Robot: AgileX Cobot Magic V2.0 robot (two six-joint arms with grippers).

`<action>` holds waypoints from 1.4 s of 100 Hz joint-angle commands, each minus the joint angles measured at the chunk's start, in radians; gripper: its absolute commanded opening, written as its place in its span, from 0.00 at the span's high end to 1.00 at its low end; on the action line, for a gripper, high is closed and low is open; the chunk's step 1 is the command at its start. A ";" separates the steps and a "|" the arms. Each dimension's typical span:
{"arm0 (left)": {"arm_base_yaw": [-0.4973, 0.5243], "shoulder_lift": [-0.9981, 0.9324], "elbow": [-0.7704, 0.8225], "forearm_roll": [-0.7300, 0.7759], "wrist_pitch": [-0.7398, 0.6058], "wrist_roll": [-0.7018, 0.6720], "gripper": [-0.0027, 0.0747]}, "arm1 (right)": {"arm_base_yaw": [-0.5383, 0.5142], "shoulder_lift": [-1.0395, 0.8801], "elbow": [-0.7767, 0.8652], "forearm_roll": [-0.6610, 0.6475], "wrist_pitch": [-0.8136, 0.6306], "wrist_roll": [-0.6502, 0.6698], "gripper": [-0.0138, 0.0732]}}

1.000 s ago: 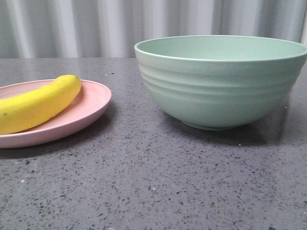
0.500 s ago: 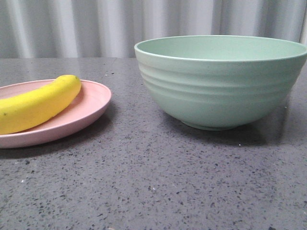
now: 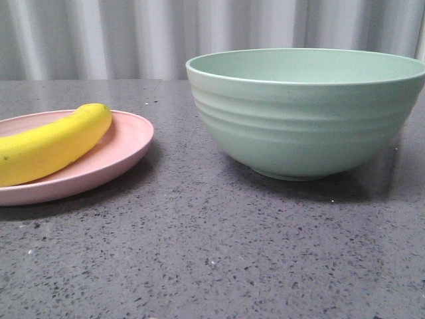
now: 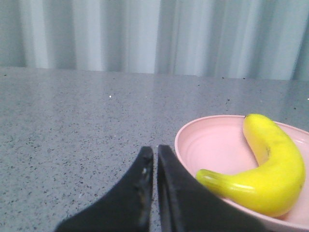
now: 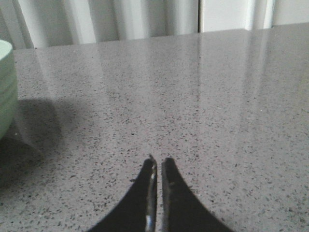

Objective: Transfer banana from pink plate to green bowl

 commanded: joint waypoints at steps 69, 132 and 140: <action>0.002 0.426 -0.315 -0.015 -0.197 -0.007 0.91 | -0.003 0.398 -0.419 0.007 0.170 -0.005 0.91; 0.000 0.614 -0.469 -0.041 -0.029 -0.007 0.41 | -0.003 0.415 -0.419 0.007 0.165 -0.005 0.91; -0.002 0.668 -0.533 -0.041 0.080 0.023 0.41 | -0.003 0.415 -0.419 0.007 0.165 -0.005 0.91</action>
